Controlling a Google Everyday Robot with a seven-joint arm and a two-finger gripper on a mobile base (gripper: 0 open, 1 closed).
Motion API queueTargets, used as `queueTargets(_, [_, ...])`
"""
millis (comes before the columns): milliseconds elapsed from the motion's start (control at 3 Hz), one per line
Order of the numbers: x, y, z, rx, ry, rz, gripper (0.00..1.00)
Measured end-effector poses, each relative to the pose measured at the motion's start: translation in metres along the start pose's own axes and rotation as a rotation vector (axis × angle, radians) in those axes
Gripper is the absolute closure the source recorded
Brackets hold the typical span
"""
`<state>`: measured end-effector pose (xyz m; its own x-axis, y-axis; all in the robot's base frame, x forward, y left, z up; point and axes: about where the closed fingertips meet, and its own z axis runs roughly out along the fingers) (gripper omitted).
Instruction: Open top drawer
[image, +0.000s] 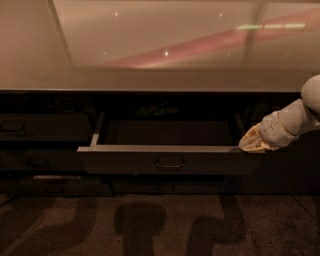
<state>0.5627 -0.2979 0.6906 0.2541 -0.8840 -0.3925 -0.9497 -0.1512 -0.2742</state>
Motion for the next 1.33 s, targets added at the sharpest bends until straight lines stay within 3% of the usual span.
queueTargets(333, [-0.015,0.004,-0.015,0.043,0.048,-0.009,1.0])
queueTargets(1333, [-0.006,-0.013,-0.012,0.017,0.054,0.037,1.0])
